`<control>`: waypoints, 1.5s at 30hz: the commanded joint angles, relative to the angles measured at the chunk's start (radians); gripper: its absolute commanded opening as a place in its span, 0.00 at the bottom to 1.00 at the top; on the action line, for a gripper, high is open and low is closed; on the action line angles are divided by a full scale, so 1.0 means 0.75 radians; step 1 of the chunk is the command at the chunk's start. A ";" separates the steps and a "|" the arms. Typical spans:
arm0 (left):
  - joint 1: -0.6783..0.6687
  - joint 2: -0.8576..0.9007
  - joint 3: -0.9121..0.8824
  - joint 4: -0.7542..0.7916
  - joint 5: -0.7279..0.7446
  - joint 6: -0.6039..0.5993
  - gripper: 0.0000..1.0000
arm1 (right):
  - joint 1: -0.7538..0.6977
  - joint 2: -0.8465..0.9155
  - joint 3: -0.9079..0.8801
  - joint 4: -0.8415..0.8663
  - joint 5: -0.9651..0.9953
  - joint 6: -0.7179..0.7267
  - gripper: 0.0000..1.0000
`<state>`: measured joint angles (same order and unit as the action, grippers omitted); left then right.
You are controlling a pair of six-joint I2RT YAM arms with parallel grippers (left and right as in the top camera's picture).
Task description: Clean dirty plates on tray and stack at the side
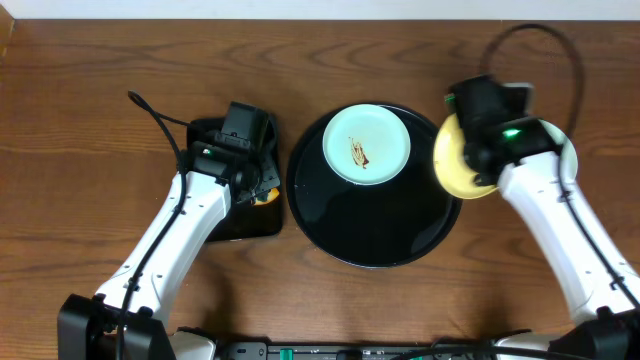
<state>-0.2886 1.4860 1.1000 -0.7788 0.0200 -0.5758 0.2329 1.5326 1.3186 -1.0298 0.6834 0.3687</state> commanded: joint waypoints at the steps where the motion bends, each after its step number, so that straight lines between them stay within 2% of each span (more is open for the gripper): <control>1: 0.006 -0.014 -0.004 -0.002 -0.008 0.009 0.08 | -0.189 0.004 0.022 0.003 -0.265 0.078 0.01; 8: 0.006 -0.014 -0.004 -0.002 -0.008 0.009 0.08 | -0.590 0.004 0.019 0.051 -0.554 0.087 0.01; 13: 0.006 -0.014 -0.004 -0.002 -0.008 0.010 0.08 | -0.785 0.023 0.009 0.085 -0.691 0.086 0.01; 21: 0.006 -0.014 -0.004 -0.003 -0.008 0.010 0.08 | -0.853 0.158 0.008 0.120 -0.711 0.081 0.01; 30: 0.006 -0.014 -0.004 -0.018 -0.008 0.010 0.08 | -0.871 0.252 0.008 0.327 -0.691 0.121 0.01; 31: 0.006 -0.014 -0.004 -0.018 -0.008 0.010 0.08 | -0.871 0.252 0.008 0.342 -0.692 0.121 0.02; 32: 0.006 -0.014 -0.004 -0.017 -0.008 0.010 0.08 | -0.871 0.252 0.008 0.348 -0.692 0.121 0.09; 34: 0.006 -0.014 -0.004 -0.018 -0.008 0.010 0.08 | -0.870 0.252 0.008 0.345 -0.692 0.121 0.29; 36: 0.006 -0.014 -0.004 -0.018 -0.008 0.010 0.08 | -0.869 0.252 0.008 0.341 -0.730 0.121 0.43; 38: 0.006 -0.014 -0.004 -0.018 -0.008 0.010 0.08 | -0.868 0.252 0.008 0.334 -0.837 0.073 0.45; 45: 0.006 -0.014 -0.004 -0.018 -0.008 0.060 0.08 | -0.787 0.251 0.008 0.263 -1.392 -0.224 0.39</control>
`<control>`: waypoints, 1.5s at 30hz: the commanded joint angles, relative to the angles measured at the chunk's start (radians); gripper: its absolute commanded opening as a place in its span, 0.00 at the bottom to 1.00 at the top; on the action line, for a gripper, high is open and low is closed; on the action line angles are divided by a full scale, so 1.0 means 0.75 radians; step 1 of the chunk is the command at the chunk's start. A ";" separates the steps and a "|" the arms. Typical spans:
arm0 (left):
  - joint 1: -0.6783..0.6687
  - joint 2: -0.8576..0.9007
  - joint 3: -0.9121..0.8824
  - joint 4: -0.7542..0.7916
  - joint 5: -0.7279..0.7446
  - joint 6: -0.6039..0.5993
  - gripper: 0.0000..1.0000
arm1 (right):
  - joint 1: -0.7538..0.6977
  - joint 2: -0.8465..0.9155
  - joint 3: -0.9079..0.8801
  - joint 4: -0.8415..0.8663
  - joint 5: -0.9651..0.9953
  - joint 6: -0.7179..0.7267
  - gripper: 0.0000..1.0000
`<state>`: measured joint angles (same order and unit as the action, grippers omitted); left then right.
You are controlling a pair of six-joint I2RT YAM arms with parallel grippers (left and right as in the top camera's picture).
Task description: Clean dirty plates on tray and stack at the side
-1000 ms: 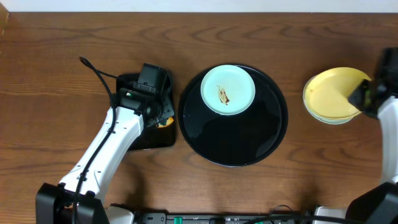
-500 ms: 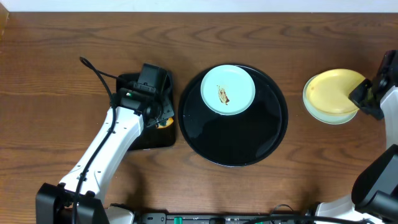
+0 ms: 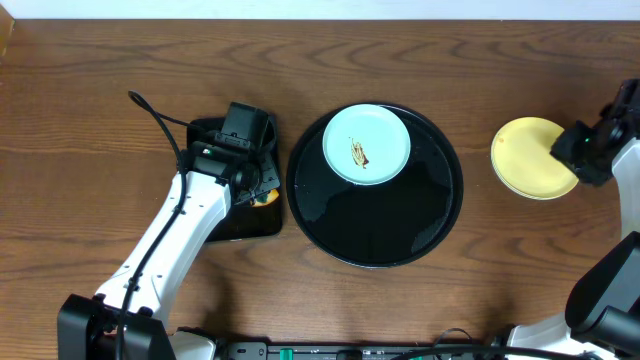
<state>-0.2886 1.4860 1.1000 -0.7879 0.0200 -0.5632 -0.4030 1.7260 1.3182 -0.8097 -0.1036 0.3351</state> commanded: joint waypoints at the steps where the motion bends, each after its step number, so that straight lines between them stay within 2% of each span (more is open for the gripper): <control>1: 0.006 -0.014 -0.004 -0.006 -0.008 0.043 0.08 | 0.093 -0.007 0.009 -0.041 -0.380 -0.212 0.39; 5: 0.006 -0.014 -0.004 -0.005 -0.008 0.043 0.08 | 0.264 -0.007 0.009 -0.046 -0.404 -0.276 0.41; 11: 0.005 -0.014 -0.004 -0.006 -0.008 0.043 0.08 | 0.550 0.047 0.009 0.058 -0.310 -0.270 0.44; 15: 0.006 -0.014 -0.004 -0.006 -0.008 0.043 0.08 | 0.693 0.139 0.009 0.121 -0.200 -0.185 0.33; 18: 0.005 -0.014 -0.004 -0.006 -0.008 0.043 0.08 | 0.760 0.221 0.009 0.160 -0.091 -0.086 0.29; 27: 0.005 -0.014 -0.004 -0.006 -0.008 0.043 0.08 | 0.859 0.431 0.009 0.252 -0.099 0.012 0.25; 28: 0.005 -0.014 -0.004 -0.006 -0.008 0.042 0.08 | 0.863 0.437 0.009 0.249 -0.104 0.012 0.23; 32: 0.005 -0.014 -0.004 -0.006 -0.007 0.042 0.07 | 0.870 0.438 0.009 0.209 -0.107 0.012 0.02; 35: 0.003 -0.014 -0.004 0.001 0.000 0.043 0.08 | 0.870 0.438 0.009 0.126 -0.106 0.011 0.01; 40: -0.020 -0.014 -0.004 0.135 0.258 0.222 0.08 | 0.871 0.438 0.009 0.001 -0.107 0.011 0.01; 45: -0.087 0.010 -0.004 0.283 0.408 0.237 0.08 | 0.890 0.438 0.009 -0.034 -0.107 0.012 0.01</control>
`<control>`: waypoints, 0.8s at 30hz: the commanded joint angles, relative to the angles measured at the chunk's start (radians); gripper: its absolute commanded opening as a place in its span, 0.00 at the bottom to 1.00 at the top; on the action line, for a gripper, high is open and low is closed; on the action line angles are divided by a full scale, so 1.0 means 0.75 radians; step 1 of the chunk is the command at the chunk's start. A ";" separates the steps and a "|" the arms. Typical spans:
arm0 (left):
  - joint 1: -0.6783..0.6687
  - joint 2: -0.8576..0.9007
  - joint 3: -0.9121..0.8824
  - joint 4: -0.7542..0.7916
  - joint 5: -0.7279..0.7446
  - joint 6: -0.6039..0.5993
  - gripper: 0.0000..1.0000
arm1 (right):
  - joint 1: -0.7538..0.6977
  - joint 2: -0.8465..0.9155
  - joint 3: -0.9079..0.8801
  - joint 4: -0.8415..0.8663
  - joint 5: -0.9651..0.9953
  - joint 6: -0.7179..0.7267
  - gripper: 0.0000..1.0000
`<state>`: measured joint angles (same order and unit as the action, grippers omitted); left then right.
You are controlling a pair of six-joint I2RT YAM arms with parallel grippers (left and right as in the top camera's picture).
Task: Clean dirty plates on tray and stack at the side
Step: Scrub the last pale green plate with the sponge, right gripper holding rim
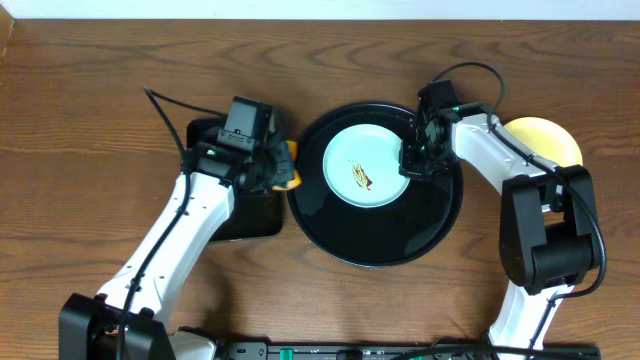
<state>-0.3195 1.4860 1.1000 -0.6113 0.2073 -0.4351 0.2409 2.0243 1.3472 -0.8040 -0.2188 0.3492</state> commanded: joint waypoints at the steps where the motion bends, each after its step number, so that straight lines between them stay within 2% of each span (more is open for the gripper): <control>1: -0.070 0.020 -0.004 0.069 0.162 0.066 0.08 | 0.037 0.041 -0.030 -0.041 0.047 -0.007 0.01; 9: -0.274 0.163 -0.004 0.298 0.162 0.057 0.08 | 0.055 0.041 -0.030 -0.042 0.046 -0.007 0.01; 14: -0.330 0.276 -0.004 0.404 0.165 -0.077 0.08 | 0.056 0.041 -0.030 -0.045 0.047 -0.008 0.01; 18: -0.373 0.391 -0.004 0.542 0.297 -0.101 0.08 | 0.056 0.041 -0.030 -0.046 0.046 -0.008 0.01; 24: -0.403 0.477 -0.004 0.662 0.373 -0.141 0.08 | 0.056 0.041 -0.030 -0.046 0.046 -0.008 0.01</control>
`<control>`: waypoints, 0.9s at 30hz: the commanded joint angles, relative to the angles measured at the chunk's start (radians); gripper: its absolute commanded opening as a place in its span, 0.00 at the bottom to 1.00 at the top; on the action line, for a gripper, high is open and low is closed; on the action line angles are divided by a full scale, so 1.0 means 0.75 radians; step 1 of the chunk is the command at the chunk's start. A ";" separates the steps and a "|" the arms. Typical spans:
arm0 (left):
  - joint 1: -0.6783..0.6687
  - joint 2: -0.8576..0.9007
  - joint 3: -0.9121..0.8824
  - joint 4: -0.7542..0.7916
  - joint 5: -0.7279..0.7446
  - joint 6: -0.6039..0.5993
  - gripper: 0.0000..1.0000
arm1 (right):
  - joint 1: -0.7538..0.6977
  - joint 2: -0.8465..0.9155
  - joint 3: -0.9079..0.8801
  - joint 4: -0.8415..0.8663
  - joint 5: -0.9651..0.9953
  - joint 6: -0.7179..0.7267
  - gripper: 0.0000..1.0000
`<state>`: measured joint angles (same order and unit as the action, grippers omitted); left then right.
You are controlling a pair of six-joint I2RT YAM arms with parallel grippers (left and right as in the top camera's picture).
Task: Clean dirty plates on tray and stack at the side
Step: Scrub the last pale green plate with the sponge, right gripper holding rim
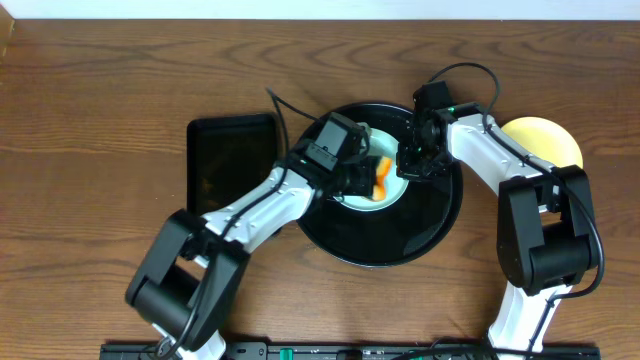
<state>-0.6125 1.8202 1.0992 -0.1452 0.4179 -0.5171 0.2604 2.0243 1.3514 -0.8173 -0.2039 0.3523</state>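
Observation:
A pale green plate [392, 193] lies in the far half of the round black tray [400, 235]; the food smear on it is hidden under my left arm. My left gripper [372, 178] is over the plate, shut on an orange sponge [382, 180] that rests on the plate's face. My right gripper [408, 165] sits at the plate's right rim and looks shut on it. A yellow plate [540, 138] lies on the table to the right of the tray.
A black rectangular tray [230, 165] lies to the left of the round tray. My left arm reaches across the round tray's left rim. The right arm's cable arches above the far edge of the tray.
My left gripper has moved right with the orange sponge, from the round tray's left edge to the green plate. The right gripper stays at the plate's right rim.
At first my right gripper held the yellow plate at the tray's right edge, the left one low in the rectangular tray. Then the yellow plate lay on the table. Then the right gripper was at the green plate's rim and the left held the sponge, now on the plate.

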 commanded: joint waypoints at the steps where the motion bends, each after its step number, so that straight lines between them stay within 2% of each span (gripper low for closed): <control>1: -0.014 0.041 -0.003 0.050 0.096 -0.044 0.08 | 0.030 0.041 -0.036 -0.028 0.026 -0.012 0.01; 11: -0.014 0.181 -0.003 0.081 -0.015 -0.049 0.08 | 0.031 0.041 -0.036 -0.043 0.027 -0.012 0.01; 17: 0.034 0.188 -0.003 0.059 -0.225 0.025 0.08 | 0.030 0.041 -0.036 -0.058 0.027 -0.012 0.01; 27: 0.207 0.182 -0.003 0.006 -0.233 0.020 0.08 | 0.030 0.041 -0.036 -0.105 0.068 -0.012 0.01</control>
<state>-0.5068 1.9392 1.1023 -0.1131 0.3588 -0.5224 0.2634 2.0243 1.3548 -0.8581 -0.2062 0.3565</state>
